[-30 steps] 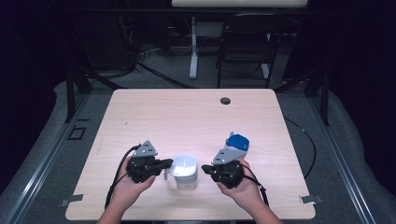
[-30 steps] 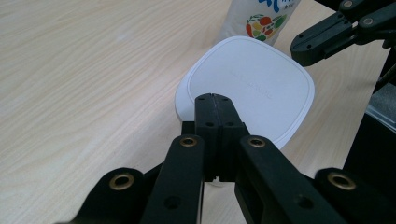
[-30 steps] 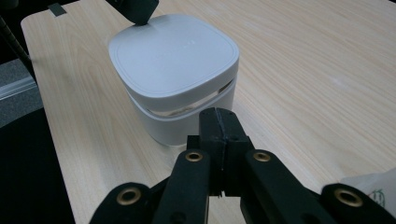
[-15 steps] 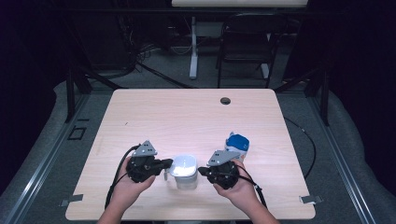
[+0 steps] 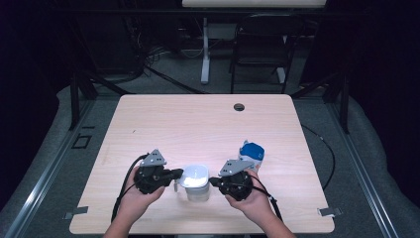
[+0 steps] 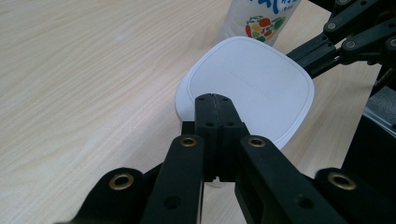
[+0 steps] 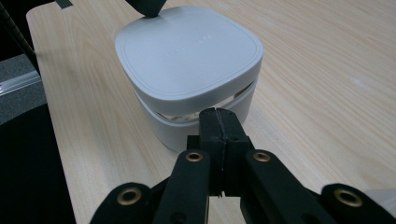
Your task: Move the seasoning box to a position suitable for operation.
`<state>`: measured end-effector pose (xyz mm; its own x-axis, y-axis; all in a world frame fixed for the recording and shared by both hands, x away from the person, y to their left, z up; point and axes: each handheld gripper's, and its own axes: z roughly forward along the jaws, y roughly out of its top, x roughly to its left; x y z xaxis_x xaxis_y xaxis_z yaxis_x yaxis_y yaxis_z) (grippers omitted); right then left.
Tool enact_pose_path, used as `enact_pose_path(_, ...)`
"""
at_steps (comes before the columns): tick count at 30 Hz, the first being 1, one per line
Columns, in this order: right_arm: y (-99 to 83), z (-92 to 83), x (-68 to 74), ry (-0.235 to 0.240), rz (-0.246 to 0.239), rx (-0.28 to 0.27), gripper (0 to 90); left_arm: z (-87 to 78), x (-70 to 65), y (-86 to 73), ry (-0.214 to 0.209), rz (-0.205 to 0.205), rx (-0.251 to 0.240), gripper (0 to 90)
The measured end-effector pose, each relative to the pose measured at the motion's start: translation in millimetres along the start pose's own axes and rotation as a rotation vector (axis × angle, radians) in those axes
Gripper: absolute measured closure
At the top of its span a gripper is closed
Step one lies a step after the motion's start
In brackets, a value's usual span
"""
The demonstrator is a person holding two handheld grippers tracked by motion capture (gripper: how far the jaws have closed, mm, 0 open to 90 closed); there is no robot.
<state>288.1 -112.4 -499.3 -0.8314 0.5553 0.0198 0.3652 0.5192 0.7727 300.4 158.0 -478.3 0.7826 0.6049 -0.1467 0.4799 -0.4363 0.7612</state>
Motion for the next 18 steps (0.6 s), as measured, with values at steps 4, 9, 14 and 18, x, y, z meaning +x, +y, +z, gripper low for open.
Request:
enact_pose_path(4, 0.5, 1.0, 0.8, 0.004, 0.000, -0.005, 90.0, -0.1, 0.2, -0.1, 0.000, -0.001, 0.000, 90.0)
enact_pose_path(9, 2.5, 0.4, 1.4, 0.004, -0.005, -0.005, 90.0, -0.7, 1.1, -0.5, 0.014, 0.000, 0.001, 89.2)
enact_pose_path(14, 4.4, -0.1, 2.2, 0.004, -0.008, -0.009, 90.0, -2.0, 3.6, -2.0, 0.024, -0.008, -0.004, 87.2)
enact_pose_path(18, 4.9, 0.0, 2.8, 0.006, -0.011, -0.006, 90.0, -3.3, 4.5, -2.7, 0.028, -0.009, -0.006, 86.7)
